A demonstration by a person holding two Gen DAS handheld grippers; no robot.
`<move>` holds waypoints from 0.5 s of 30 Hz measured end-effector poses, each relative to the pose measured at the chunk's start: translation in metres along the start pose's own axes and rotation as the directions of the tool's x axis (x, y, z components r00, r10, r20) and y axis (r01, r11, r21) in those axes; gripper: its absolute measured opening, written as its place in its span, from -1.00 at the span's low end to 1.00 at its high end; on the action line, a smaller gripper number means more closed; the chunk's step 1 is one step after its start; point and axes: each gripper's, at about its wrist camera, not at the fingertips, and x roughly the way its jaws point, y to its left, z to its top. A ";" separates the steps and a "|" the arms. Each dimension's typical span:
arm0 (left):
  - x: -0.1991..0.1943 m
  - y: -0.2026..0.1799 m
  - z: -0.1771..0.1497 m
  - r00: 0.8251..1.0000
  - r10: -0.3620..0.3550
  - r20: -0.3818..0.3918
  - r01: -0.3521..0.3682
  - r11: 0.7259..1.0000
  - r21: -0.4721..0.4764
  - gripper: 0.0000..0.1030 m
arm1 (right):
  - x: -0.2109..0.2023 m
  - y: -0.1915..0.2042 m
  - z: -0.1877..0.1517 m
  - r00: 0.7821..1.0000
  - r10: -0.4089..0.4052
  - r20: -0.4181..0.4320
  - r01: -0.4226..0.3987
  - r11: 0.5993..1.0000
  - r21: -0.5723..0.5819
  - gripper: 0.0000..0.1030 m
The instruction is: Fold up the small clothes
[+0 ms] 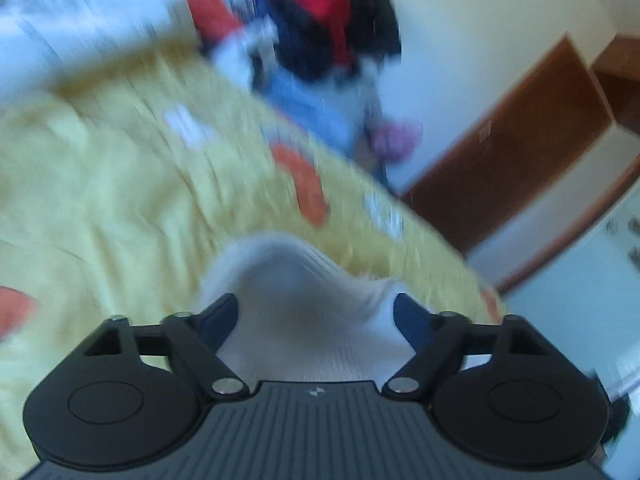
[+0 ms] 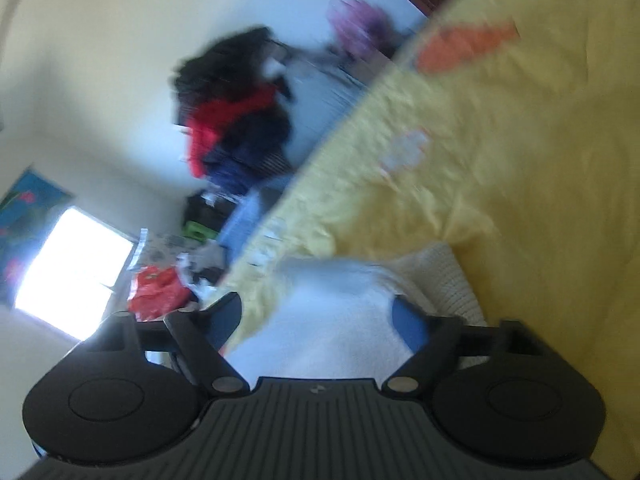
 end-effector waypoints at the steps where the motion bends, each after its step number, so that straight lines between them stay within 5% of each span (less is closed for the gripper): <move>1: -0.014 0.003 0.000 0.999 -0.002 0.035 0.002 1.000 0.000 0.67 | -0.010 0.003 -0.003 1.000 0.014 -0.007 -0.014 1.000 -0.025 0.56; 5: -0.041 0.018 -0.013 0.998 0.062 -0.005 -0.062 0.997 -0.055 0.67 | -0.059 0.002 -0.026 0.999 0.029 -0.042 -0.032 0.997 -0.064 0.56; 10: -0.059 0.022 -0.070 0.992 0.117 -0.054 -0.121 0.989 -0.082 0.67 | -0.100 -0.015 -0.068 0.999 -0.026 -0.027 0.025 0.998 -0.061 0.57; 15: -0.060 0.019 -0.116 0.997 0.071 -0.034 -0.076 0.984 -0.163 0.67 | -0.111 -0.043 -0.098 0.995 -0.088 -0.040 0.090 0.995 0.044 0.56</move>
